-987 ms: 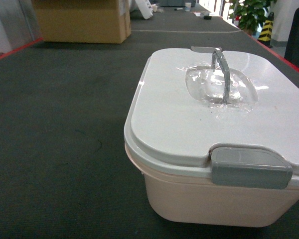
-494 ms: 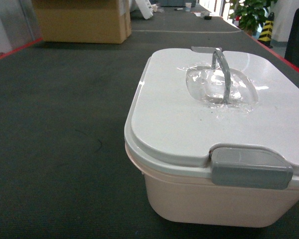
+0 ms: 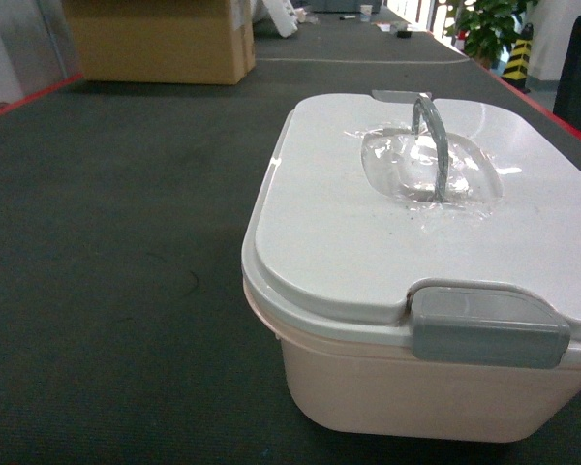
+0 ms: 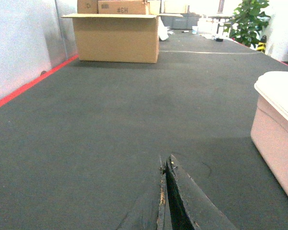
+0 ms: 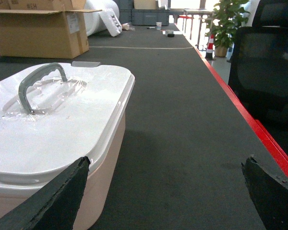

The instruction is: Pick capacitor and pack into box

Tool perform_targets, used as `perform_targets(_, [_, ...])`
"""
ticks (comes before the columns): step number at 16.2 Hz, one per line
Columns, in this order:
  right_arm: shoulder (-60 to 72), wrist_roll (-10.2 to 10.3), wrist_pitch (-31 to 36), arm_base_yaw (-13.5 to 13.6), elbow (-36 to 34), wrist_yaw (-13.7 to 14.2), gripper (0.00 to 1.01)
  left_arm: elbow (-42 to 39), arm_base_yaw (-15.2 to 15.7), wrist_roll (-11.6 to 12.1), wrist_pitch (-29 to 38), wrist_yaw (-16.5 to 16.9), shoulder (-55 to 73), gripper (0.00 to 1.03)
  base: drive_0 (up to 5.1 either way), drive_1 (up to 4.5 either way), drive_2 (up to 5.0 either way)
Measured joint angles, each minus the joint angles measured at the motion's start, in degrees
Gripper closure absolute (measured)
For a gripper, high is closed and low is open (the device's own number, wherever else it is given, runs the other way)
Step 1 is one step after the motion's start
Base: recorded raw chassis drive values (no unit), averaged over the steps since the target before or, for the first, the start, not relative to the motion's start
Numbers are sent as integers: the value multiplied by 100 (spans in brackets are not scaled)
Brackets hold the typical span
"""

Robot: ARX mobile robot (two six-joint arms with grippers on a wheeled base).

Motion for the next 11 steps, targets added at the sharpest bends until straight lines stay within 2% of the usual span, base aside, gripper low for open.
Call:
perform_targets(8, [0, 0, 0, 0, 0, 2, 3, 0, 0, 0, -807, -2, -811, 101, 0, 0, 0])
perform_targets(9, [0, 0, 0, 0, 0, 2, 3, 7, 0, 0, -1049, -7, -981, 101, 0, 0, 0])
perform_targets(10, [0, 2, -2, 0, 0, 2, 3, 4, 0, 2, -1757, 26, -1427, 101, 0, 0, 0])
perform_targets(11, [0, 2, -2, 0, 0, 2, 3, 4, 0, 2, -1853, -2, -1751, 101, 0, 0, 0])
